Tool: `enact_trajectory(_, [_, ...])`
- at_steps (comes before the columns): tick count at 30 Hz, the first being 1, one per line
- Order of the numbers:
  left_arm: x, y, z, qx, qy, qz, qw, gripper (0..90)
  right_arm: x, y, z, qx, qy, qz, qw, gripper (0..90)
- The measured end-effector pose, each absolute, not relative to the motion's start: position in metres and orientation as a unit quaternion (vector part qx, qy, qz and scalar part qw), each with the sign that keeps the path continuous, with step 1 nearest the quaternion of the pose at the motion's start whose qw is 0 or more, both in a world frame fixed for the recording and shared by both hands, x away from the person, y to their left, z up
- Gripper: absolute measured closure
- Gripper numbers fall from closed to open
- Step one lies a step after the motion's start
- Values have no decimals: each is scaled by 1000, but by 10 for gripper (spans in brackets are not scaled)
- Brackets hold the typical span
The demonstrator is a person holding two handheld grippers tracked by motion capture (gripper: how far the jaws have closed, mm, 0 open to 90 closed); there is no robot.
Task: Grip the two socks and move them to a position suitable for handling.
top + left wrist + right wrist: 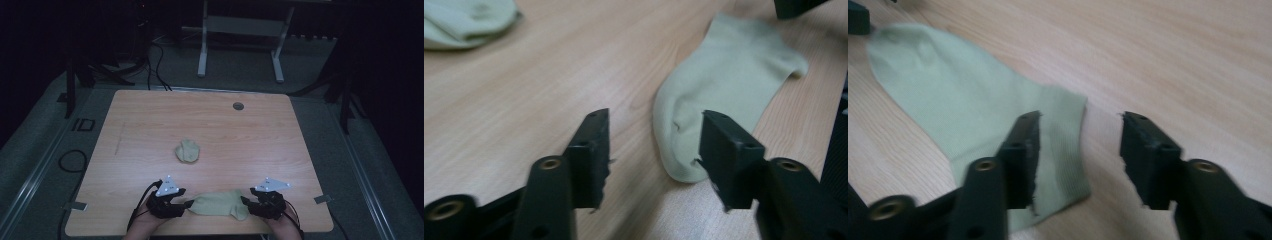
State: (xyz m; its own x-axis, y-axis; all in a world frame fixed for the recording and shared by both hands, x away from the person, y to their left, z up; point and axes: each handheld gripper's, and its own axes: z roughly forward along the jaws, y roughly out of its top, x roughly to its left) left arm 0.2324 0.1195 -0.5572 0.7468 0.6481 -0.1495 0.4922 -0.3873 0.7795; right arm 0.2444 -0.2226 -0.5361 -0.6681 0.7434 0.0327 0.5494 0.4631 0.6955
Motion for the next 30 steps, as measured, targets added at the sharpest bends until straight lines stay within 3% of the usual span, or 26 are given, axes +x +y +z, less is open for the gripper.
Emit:
enact_trajectory(3, [227,126,-556,829,332,108,437,419,246,-218,-532,373,846,355,139,422])
enact_trajectory(10, [218,147,-559,825,340,134,431,394,262,-198,-521,353,852,359,143,426])
enact_trajectory(20, [215,171,-563,810,367,136,437,395,294,-148,-500,319,857,375,153,431])
enact_trajectory(30, [215,174,-565,803,372,134,445,395,341,-86,-491,303,866,376,133,439])
